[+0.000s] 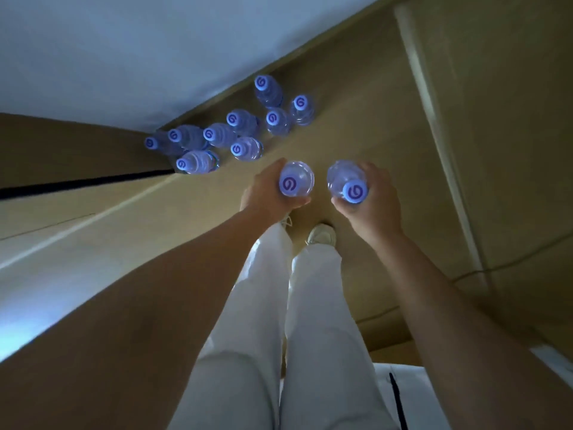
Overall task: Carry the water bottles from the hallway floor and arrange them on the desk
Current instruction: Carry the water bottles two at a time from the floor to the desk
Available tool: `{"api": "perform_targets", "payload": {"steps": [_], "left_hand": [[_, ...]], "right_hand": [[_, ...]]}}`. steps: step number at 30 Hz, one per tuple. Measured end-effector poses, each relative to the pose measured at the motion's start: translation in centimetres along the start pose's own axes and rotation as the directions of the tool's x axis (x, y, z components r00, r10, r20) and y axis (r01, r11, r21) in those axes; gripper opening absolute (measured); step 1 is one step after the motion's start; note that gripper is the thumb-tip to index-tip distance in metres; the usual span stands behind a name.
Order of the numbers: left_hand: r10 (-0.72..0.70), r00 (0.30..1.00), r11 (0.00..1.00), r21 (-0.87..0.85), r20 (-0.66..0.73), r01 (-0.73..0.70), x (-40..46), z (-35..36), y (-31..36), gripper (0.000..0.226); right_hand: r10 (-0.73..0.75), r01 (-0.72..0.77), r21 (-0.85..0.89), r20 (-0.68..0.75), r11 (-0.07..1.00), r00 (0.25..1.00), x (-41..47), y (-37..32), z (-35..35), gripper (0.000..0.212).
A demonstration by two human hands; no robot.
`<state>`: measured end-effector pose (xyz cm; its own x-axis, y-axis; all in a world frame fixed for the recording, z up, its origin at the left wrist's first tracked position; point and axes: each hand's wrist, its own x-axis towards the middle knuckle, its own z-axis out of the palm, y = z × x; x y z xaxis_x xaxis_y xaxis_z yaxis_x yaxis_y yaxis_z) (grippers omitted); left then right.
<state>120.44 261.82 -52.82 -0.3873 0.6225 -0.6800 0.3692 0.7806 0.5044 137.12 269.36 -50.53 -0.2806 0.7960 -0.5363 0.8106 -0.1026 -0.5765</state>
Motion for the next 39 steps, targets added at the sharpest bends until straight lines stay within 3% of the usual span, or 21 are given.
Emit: {"api": "perform_targets", "payload": {"steps": [6,9,12,17,24,30,36,39], "left_hand": [[-0.065,0.993,0.986,-0.163,-0.098,0.049,-13.1,-5.5,2.2,0.064],[-0.11,0.985,0.965,-0.252,-0.132,0.074,-20.0,-8.9,2.3,0.063],[-0.176,0.949,0.909,-0.412,-0.262,0.055,-27.1,-12.8,1.5,0.061],[-0.237,0.837,0.875,-0.483,-0.494,-0.038,-38.0,-19.3,-2.2,0.054],[-0.446,0.554,0.848,-0.53,-0.703,0.01,-51.7,-27.4,-12.8,0.036],[-0.657,0.332,0.752,-0.624,-0.677,0.213,-61.7,-30.2,-22.7,0.049],[-0.751,0.092,0.646,-0.699,-0.654,0.307,-69.6,-30.8,-29.7,0.049],[-0.79,0.02,0.59,-0.752,-0.613,0.293,-72.6,-31.5,-33.3,0.051]], "right_hand": [[-0.189,0.188,0.014,0.054,0.982,0.981,-9.1,-8.2,-5.4,0.052],[-0.305,0.305,-0.02,-0.014,0.952,0.952,-14.3,-12.9,-7.3,0.059],[-0.462,0.456,-0.106,-0.038,0.884,0.886,-18.8,-17.8,-8.5,0.055],[-0.672,0.682,-0.202,0.125,0.703,0.73,-26.5,-26.4,-6.5,0.061],[-0.849,0.925,-0.104,0.37,0.364,0.376,-38.9,-36.9,4.0,0.06],[-0.841,0.988,0.044,0.531,0.148,0.102,-49.7,-43.4,13.6,0.059],[-0.766,0.969,0.243,0.633,0.054,-0.116,-58.1,-47.2,21.7,0.033],[-0.723,0.945,0.326,0.656,0.013,-0.216,-61.9,-49.2,26.1,0.029]]}}
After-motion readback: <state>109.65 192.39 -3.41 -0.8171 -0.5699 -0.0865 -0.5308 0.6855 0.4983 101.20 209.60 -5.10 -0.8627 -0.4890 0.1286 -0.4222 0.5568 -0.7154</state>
